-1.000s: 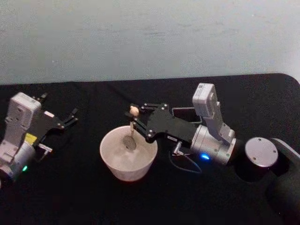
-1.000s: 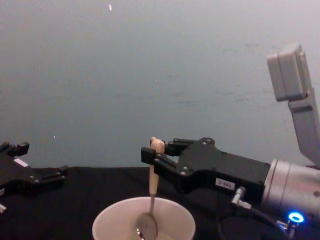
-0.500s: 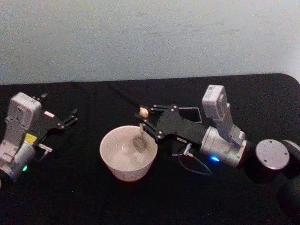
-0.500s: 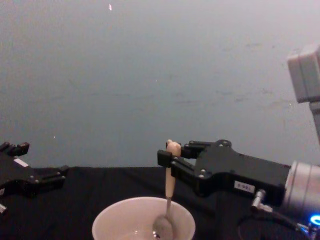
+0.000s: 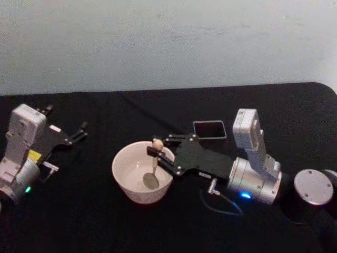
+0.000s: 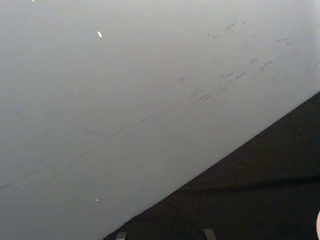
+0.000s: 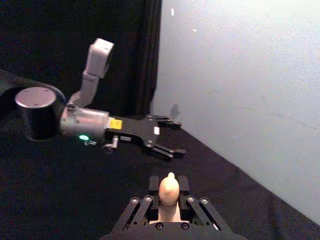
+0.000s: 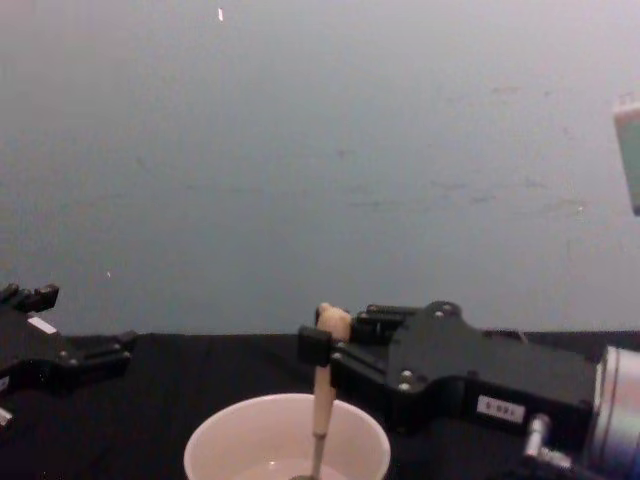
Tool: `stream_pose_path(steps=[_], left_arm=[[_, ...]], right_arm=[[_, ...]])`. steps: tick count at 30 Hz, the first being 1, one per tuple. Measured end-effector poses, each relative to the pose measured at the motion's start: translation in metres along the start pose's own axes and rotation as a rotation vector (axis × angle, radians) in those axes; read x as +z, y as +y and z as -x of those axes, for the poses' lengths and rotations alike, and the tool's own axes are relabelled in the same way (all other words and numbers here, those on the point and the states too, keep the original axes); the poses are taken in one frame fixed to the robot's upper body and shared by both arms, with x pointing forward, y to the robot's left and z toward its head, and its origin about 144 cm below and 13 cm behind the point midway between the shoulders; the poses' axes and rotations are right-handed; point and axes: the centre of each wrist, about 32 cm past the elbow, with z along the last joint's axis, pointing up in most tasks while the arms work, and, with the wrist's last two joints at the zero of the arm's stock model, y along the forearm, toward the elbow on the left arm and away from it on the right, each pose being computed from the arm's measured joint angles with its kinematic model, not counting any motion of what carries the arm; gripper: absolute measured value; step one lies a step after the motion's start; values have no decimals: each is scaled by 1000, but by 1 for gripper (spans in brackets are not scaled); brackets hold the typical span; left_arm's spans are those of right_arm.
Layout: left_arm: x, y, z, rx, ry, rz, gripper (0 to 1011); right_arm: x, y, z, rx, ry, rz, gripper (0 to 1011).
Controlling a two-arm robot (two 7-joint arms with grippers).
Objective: Pick up the stirring spoon with one hand, stir inside the cup, then place it back in its original position.
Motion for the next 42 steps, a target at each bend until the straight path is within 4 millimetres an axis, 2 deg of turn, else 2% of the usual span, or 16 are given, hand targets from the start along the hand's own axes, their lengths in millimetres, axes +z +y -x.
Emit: stream_pose_path(steps=[9, 17, 35, 42], left_arm=[[0, 0, 0, 0, 0, 0, 1001], [0, 0, 0, 0, 0, 0, 1001], [0, 0, 0, 0, 0, 0, 1002], [0, 0, 0, 0, 0, 0, 1001]], right_arm=[[0, 15, 6, 13, 17, -20, 213], [-3, 33, -2, -49, 15, -27, 213], [-3, 25, -13, -103, 0, -16, 213], [-2, 14, -14, -113, -8, -1, 213]])
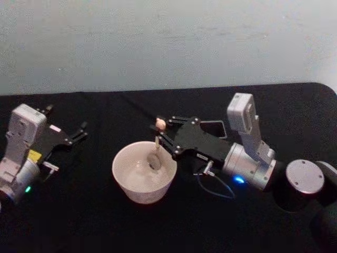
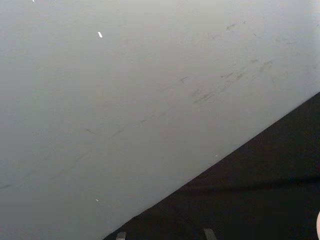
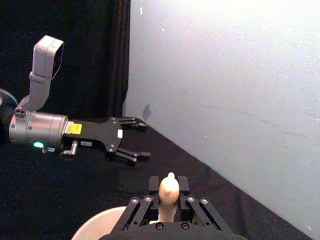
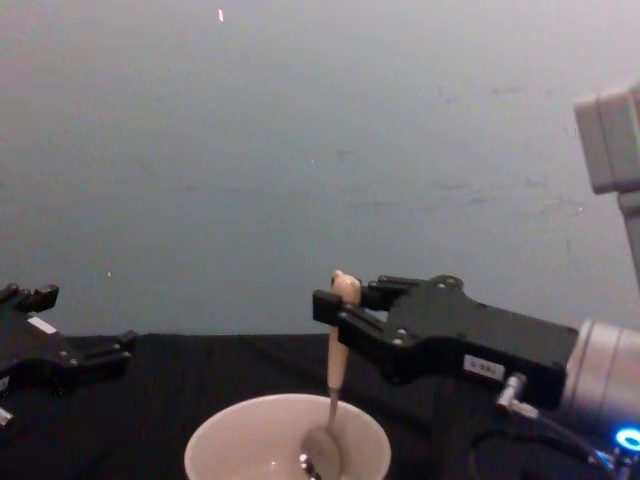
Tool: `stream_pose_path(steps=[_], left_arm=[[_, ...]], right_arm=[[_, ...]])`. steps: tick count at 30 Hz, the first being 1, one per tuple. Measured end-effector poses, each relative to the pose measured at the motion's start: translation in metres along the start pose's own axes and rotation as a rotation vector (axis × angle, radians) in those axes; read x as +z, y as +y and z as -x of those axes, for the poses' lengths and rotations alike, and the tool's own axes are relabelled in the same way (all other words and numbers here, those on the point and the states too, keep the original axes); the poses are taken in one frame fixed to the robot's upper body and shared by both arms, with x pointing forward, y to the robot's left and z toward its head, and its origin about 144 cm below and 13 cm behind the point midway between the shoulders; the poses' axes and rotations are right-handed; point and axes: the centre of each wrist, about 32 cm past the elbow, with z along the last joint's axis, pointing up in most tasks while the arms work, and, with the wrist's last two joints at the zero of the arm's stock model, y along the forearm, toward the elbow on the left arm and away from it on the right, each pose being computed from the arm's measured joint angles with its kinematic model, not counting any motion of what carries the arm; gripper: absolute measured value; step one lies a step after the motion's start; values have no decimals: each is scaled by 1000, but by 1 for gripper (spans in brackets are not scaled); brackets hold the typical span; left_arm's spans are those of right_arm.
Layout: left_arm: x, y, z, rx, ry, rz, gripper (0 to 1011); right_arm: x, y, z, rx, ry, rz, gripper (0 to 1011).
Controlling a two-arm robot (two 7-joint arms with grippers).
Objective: Pick up the stirring spoon with one hand, stir inside the cup, then place it back in its original position.
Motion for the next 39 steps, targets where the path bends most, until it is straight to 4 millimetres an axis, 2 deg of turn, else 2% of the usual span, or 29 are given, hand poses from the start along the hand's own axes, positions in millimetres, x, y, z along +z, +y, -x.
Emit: stream_pose_path(steps=[7, 16, 27, 33, 39], left_arm=[[0, 0, 0, 0, 0, 0, 1001], [0, 0, 0, 0, 0, 0, 1001], [0, 0, 0, 0, 0, 0, 1001], [0, 0, 0, 0, 0, 0, 1001], [0, 0, 0, 0, 0, 0, 1001]], right_arm=[[0, -14, 2, 8, -6, 17, 213], [4, -23, 16, 64, 19, 6, 213], [3, -5, 26, 98, 40, -8, 213], [2, 13, 20, 58, 27, -19, 213], [1, 19, 12, 21, 14, -17, 213]])
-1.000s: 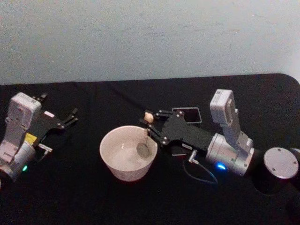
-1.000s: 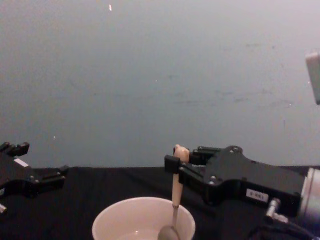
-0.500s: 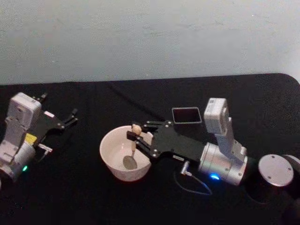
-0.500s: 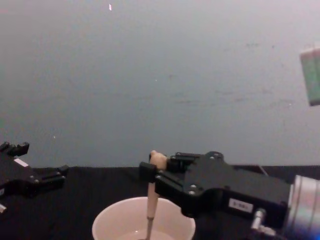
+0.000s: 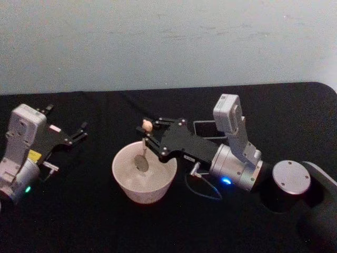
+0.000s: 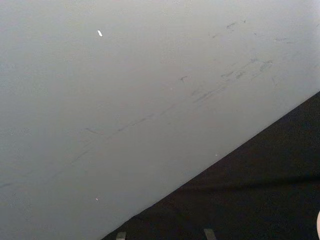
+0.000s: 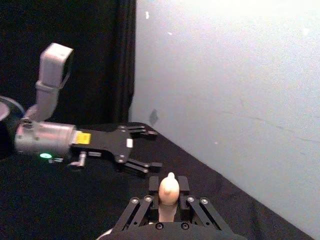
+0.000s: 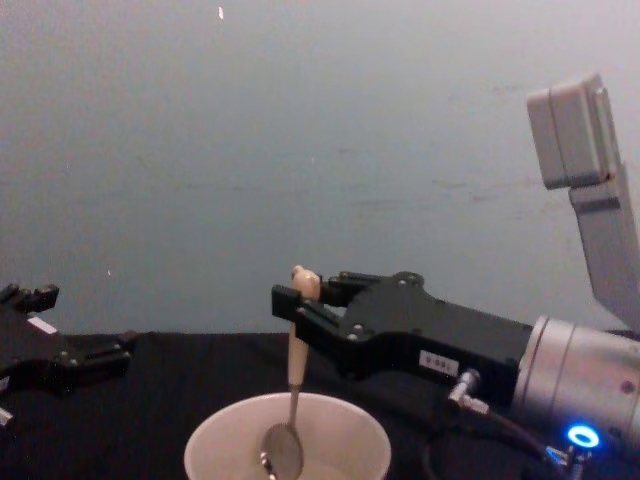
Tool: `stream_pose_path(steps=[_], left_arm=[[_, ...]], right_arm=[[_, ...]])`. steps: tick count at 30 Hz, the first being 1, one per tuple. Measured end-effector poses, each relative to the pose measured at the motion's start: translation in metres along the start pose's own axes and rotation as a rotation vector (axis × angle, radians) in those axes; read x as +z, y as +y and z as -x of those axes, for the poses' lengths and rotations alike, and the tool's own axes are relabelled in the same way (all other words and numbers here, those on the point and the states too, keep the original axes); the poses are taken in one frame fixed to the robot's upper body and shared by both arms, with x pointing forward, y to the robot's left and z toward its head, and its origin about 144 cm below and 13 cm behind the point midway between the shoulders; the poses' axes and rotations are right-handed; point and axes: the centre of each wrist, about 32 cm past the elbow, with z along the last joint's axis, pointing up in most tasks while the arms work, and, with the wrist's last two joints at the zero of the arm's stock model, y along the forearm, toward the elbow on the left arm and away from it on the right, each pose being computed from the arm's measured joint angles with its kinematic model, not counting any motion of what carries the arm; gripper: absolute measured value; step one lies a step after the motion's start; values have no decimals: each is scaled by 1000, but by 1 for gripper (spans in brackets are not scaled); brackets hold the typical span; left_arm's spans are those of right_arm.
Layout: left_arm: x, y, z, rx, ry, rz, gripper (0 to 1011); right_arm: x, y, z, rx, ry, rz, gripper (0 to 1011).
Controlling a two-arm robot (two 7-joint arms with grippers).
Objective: Pick up the stirring spoon with one hand, stir inside the cup, then place it back in its original position.
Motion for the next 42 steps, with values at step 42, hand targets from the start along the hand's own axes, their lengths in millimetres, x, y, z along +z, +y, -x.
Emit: stream_pose_path(steps=[42], left_arm=[[0, 0, 0, 0, 0, 0, 1001]], right_arm=[[3, -35, 16, 36, 49, 25, 213]])
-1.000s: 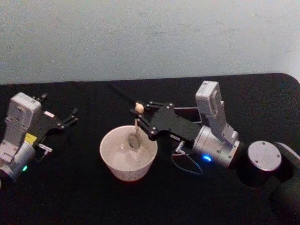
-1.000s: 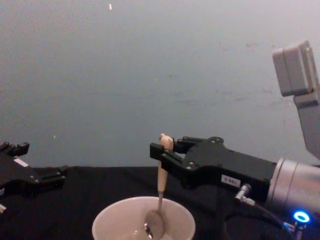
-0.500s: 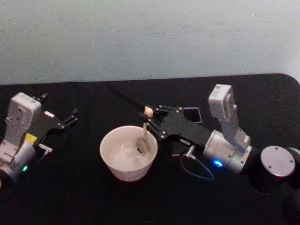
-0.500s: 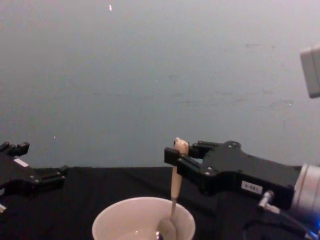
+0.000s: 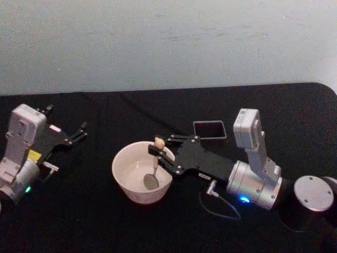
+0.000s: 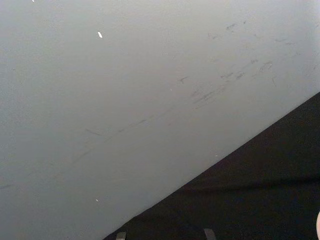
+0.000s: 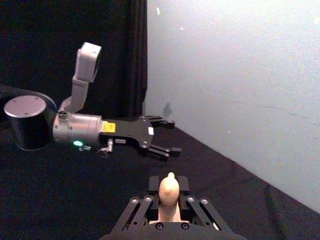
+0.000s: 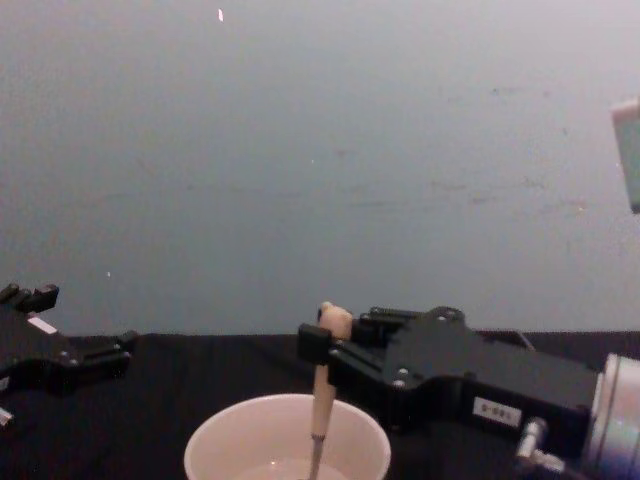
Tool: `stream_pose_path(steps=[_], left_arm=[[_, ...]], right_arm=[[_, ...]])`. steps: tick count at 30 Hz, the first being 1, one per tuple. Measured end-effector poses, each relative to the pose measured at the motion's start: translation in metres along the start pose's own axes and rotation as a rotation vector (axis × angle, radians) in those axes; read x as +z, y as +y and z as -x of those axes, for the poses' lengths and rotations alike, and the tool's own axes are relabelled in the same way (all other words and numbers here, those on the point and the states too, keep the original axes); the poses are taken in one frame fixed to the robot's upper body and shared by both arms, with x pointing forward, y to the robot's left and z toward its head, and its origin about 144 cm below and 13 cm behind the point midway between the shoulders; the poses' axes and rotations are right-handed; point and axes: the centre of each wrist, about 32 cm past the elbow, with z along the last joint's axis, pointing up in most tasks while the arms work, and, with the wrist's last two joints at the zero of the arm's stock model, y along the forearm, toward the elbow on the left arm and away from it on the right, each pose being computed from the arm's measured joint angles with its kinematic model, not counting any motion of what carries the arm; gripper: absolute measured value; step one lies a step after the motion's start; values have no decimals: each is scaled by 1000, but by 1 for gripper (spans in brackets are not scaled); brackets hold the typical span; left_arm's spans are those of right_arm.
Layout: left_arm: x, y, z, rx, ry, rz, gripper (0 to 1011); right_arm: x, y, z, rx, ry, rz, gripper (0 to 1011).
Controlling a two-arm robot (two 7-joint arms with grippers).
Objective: Pick up the stirring spoon with one hand, stir inside the cup, then place it back in its original position.
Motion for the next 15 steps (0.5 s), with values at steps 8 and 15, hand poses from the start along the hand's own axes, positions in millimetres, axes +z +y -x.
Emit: stream_pose_path(steps=[8, 15], left_arm=[[0, 0, 0, 0, 0, 0, 1001], [0, 0, 0, 0, 0, 0, 1001]], right_arm=[[1, 15, 4, 24, 8, -14, 213], [0, 32, -1, 7, 4, -24, 213]])
